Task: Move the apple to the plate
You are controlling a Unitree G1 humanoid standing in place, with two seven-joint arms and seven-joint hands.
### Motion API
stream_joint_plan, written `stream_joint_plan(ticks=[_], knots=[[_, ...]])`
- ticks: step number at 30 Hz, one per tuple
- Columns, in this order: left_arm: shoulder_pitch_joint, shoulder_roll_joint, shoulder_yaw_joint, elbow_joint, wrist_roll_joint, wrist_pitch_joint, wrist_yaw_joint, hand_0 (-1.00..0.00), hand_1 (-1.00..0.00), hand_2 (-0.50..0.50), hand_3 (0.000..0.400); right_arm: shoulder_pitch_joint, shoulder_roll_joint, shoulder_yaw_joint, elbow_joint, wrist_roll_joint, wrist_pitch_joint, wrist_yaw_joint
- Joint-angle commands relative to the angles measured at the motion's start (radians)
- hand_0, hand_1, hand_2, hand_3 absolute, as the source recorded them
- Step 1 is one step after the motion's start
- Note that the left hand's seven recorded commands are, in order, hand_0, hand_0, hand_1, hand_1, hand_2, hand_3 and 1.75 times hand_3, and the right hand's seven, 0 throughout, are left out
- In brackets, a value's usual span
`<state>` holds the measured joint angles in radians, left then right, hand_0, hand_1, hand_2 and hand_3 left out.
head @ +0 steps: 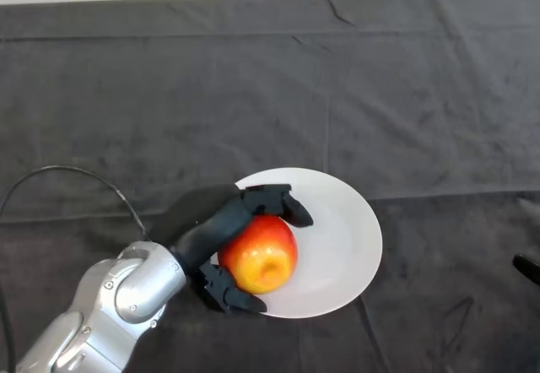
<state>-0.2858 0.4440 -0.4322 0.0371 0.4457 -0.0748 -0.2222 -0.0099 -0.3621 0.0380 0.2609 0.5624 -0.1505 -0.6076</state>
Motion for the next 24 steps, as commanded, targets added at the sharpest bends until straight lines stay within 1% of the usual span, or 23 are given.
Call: stream_joint_plan(ticks=[1,5,7,8,9,10,11,12,13,14,15,24], knots=[[0.012,0.052,-0.041,-0.037,0.026,-0.025,-0.020,-1.00,-1.00,0.00,0.400,0.028,0.033,-0.0036,0.040,0.0208,0.048,0.0026],[0.002,0.058,-0.043,-0.021,0.034,-0.040,-0.034,-1.00,-1.00,0.00,0.400,0.028,0.033,-0.0028,0.040,0.0217,0.047,0.0020],[-0.003,0.059,-0.043,-0.015,0.039,-0.045,-0.038,-0.95,-0.85,-0.05,0.380,0.028,0.032,-0.0024,0.040,0.0220,0.047,0.0017],[-0.004,0.059,-0.043,-0.013,0.042,-0.046,-0.040,-0.87,-0.67,-0.10,0.350,0.028,0.032,-0.0022,0.040,0.0222,0.047,0.0016],[-0.005,0.059,-0.042,-0.012,0.045,-0.046,-0.041,-0.69,-0.09,-0.30,0.276,0.028,0.032,-0.0020,0.040,0.0224,0.047,0.0014],[-0.005,0.058,-0.042,-0.012,0.048,-0.045,-0.042,-0.60,0.00,-0.30,0.242,0.028,0.032,-0.0018,0.040,0.0226,0.047,0.0013],[-0.006,0.058,-0.041,-0.013,0.051,-0.043,-0.043,-0.53,0.00,-0.26,0.212,0.028,0.032,-0.0016,0.040,0.0228,0.046,0.0012],[-0.006,0.056,-0.041,-0.014,0.054,-0.042,-0.043,-0.34,0.00,-0.17,0.135,0.028,0.032,-0.0014,0.040,0.0229,0.046,0.0011],[-0.006,0.055,-0.040,-0.014,0.057,-0.041,-0.043,-0.25,0.00,-0.13,0.102,0.028,0.032,-0.0013,0.040,0.0231,0.046,0.0010],[-0.006,0.054,-0.039,-0.014,0.060,-0.041,-0.043,-0.02,0.00,-0.01,0.009,0.028,0.032,-0.0011,0.040,0.0232,0.046,0.0009],[-0.007,0.052,-0.038,-0.014,0.062,-0.041,-0.042,0.00,0.00,0.00,0.000,0.028,0.032,-0.0010,0.040,0.0233,0.046,0.0008],[-0.004,0.041,-0.024,-0.006,0.071,-0.046,-0.031,0.00,0.00,0.00,0.000,0.028,0.031,-0.0002,0.040,0.0240,0.046,0.0003]])
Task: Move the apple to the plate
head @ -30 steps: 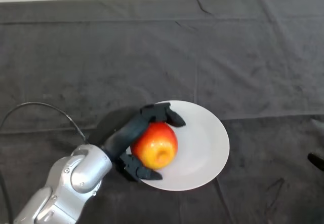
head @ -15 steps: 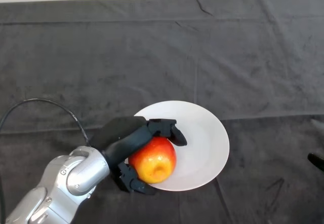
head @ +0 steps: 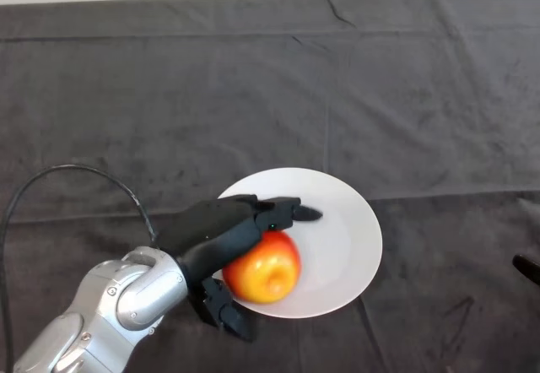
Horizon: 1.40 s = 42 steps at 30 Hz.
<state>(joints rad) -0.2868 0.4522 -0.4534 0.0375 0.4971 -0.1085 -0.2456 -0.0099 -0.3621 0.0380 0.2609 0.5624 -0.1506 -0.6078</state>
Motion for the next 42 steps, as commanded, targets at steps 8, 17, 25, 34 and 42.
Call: stream_joint_plan(ticks=[8,17,25,34,42], knots=[[-0.034,0.022,0.026,0.017,-0.001,-0.014,-0.010,0.00,0.00,0.00,0.000,0.028,0.031,-0.0002,0.040,0.0241,0.045,0.0004],[-0.097,-0.007,0.130,0.096,-0.074,-0.023,0.049,0.00,0.00,0.00,0.000,0.028,0.032,-0.0010,0.040,0.0232,0.046,0.0010],[-0.095,-0.069,0.182,0.124,-0.096,0.011,0.163,0.00,0.00,0.00,0.000,0.028,0.033,-0.0032,0.040,0.0212,0.047,0.0023],[-0.124,-0.078,0.249,0.119,-0.155,0.047,0.210,0.00,0.00,0.00,0.000,0.028,0.035,-0.0059,0.039,0.0188,0.049,0.0042],[-0.152,-0.061,0.362,0.119,-0.229,0.049,0.255,0.00,0.00,0.00,0.000,0.028,0.036,-0.0079,0.039,0.0169,0.050,0.0055]])
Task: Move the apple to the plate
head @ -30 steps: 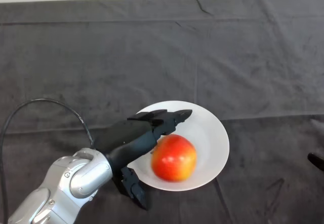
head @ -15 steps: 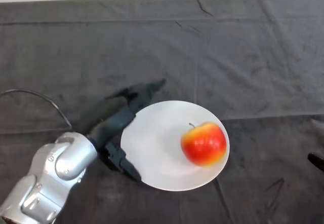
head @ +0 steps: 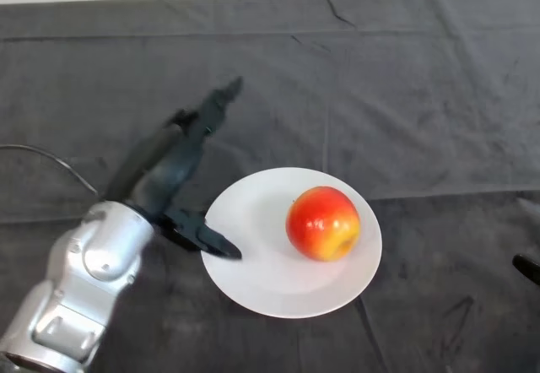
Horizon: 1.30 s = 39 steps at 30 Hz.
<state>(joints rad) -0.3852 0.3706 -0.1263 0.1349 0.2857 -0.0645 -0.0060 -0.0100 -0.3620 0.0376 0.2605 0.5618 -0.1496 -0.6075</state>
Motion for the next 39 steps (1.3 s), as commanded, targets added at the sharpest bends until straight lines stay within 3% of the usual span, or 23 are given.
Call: stream_joint_plan(ticks=[1,13,27,39], knots=[[-0.056,0.023,0.054,0.023,-0.028,0.003,0.025,0.00,0.00,0.00,0.000,0.028,0.036,-0.0077,0.039,0.0173,0.049,0.0054],[-0.080,0.055,0.231,0.057,-0.121,-0.017,0.105,0.00,0.00,0.00,0.000,0.028,0.037,-0.0091,0.039,0.0152,0.050,0.0057],[-0.104,0.136,0.426,0.103,-0.210,-0.020,0.146,0.00,0.00,0.00,0.000,0.028,0.036,-0.0073,0.039,0.0148,0.051,0.0028],[-0.122,0.227,0.578,0.227,-0.255,-0.080,0.190,0.00,0.00,0.00,0.000,0.028,0.033,-0.0030,0.040,0.0197,0.048,0.0007]])
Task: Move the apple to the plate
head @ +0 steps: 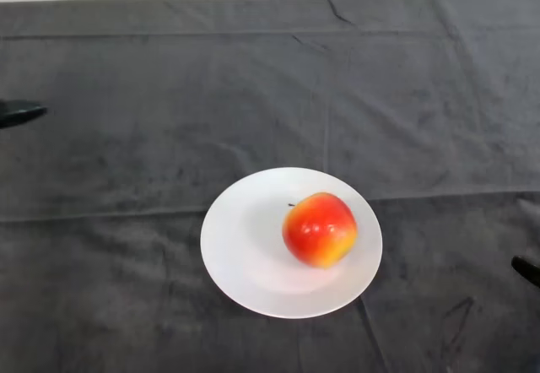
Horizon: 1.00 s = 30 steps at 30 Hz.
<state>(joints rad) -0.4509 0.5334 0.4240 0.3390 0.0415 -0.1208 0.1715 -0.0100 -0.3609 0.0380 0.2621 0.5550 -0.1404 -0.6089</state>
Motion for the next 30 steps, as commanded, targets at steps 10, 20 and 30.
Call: stream_joint_plan(ticks=[10,20,30], knots=[[-0.066,0.133,0.128,0.133,-0.035,-0.074,0.060,0.00,0.00,0.00,0.000,0.027,0.029,0.0016,0.039,0.0328,0.035,0.0002],[-0.066,0.198,0.195,0.219,-0.051,-0.110,0.094,0.00,0.00,0.00,0.000,0.027,0.025,0.0068,0.041,0.0380,0.031,-0.0028],[-0.058,0.256,0.246,0.309,-0.066,-0.156,0.117,0.00,0.00,0.00,0.000,0.027,0.022,0.0117,0.042,0.0424,0.028,-0.0058]])
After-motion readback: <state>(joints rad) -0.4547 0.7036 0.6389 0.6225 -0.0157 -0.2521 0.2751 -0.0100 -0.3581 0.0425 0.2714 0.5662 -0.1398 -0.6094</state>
